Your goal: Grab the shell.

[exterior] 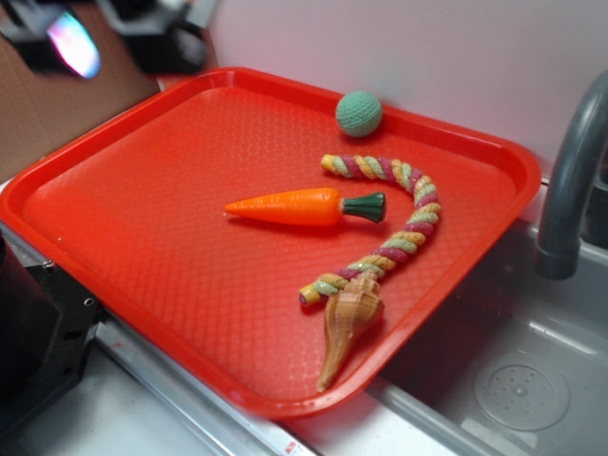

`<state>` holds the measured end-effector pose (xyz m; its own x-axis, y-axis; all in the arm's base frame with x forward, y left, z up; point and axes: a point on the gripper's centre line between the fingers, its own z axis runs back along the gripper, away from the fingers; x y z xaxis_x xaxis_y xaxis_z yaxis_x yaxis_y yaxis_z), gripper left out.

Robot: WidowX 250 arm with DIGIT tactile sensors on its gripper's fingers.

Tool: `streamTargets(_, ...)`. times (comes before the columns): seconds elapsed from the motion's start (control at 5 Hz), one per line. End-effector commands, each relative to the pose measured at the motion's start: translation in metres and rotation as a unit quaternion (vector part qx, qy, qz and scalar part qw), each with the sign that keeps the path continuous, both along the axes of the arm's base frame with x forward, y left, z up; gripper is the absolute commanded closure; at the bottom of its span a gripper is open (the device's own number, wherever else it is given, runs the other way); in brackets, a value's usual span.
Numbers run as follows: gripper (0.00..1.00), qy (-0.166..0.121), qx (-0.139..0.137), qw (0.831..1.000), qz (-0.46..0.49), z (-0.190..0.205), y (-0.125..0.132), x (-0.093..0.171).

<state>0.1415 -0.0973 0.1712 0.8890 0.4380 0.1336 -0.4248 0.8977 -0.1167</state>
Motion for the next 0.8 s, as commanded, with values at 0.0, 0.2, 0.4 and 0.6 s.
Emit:
streamTargets(0.0, 0.0, 0.004, -0.039, 0.999, -0.023, -0.043, -0.044, 0.034)
streamTargets(0.2, 0.0, 0.016, -0.042, 0.998, -0.042, -0.067, -0.058, 0.048)
streamTargets(0.4, 0.0, 0.025, -0.051, 0.997, -0.047, -0.09, -0.075, 0.044)
streamTargets(0.6, 0.0, -0.001, -0.054, 0.996, -0.077, -0.091, -0.065, 0.038)
